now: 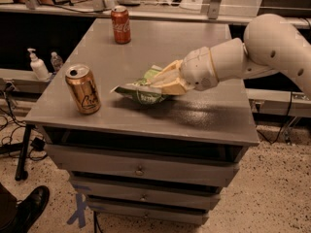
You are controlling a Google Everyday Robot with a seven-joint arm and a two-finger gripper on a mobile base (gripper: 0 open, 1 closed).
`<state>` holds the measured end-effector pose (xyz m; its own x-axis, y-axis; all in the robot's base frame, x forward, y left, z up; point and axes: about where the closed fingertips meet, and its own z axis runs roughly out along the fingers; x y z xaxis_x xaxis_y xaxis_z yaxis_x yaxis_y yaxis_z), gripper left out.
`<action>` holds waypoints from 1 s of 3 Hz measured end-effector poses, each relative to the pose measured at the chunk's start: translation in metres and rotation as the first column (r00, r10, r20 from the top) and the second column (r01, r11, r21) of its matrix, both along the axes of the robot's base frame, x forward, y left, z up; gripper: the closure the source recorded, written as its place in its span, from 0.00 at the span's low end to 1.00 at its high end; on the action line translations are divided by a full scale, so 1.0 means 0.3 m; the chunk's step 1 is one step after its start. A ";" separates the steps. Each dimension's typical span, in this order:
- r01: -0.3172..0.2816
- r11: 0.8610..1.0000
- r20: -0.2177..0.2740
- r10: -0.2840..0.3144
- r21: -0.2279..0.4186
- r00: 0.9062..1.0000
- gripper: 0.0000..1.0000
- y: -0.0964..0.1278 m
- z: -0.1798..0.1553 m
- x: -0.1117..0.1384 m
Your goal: Move green jalapeno chip bag near orange can
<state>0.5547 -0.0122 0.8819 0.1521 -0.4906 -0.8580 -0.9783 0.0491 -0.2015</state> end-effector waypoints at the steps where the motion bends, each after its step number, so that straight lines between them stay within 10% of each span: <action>1: -0.054 0.998 -0.018 0.054 0.036 0.998 1.00 0.055 -0.006 -0.078; 3: -0.114 0.990 -0.039 0.118 0.086 0.992 1.00 0.125 -0.010 -0.153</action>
Offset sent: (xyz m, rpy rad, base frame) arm -0.0490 0.0315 0.0011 0.0821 0.0341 0.1092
